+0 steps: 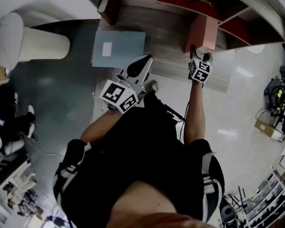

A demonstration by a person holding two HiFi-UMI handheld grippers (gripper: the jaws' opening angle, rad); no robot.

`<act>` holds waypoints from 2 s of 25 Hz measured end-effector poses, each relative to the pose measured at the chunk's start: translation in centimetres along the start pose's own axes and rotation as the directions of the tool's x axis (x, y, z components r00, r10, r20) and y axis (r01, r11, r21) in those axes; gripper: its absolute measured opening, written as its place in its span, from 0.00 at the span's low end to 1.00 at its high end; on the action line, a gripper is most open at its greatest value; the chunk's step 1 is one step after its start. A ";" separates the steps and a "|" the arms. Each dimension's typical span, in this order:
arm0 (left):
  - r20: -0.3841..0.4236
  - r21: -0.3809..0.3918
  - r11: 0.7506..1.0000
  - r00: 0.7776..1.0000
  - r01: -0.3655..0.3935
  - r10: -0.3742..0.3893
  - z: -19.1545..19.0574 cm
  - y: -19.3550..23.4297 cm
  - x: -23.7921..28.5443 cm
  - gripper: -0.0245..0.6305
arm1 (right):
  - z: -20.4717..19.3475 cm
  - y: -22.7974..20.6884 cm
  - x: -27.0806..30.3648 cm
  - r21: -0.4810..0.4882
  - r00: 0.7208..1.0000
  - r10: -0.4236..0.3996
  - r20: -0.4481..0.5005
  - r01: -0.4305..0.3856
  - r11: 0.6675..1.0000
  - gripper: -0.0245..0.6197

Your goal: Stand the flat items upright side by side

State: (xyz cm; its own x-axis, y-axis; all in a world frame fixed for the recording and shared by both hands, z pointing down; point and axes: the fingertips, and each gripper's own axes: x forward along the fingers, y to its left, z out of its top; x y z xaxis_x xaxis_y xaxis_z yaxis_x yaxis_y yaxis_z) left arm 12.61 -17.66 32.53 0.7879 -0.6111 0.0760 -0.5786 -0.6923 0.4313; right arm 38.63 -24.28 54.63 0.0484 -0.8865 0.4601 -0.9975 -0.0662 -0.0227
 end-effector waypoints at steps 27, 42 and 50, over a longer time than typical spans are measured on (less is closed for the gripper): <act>0.003 0.005 0.998 0.998 -0.070 0.070 -0.5 0.8 -3.7 0.07 | -0.3 0.4 -2.1 0.052 0.995 -0.098 -0.020 0.099 0.994 0.57; 0.051 0.016 0.998 0.997 -0.064 0.063 -2.3 -1.1 -20.6 0.07 | -2.0 14.2 -22.7 0.143 0.994 -0.066 0.088 0.053 0.988 0.38; 0.060 0.015 0.996 0.994 -0.092 0.090 -3.3 -2.1 -29.1 0.07 | -2.2 21.9 -32.9 0.113 0.988 -0.027 0.153 0.010 0.994 0.16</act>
State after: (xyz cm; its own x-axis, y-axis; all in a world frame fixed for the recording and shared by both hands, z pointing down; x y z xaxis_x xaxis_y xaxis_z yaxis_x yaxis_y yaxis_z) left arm -8.35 2.84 32.36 0.7182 -0.6932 0.0605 -0.6513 -0.6391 0.4090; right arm 15.04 4.44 40.95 0.0825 -0.9440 0.3193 -0.9849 -0.1262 -0.1186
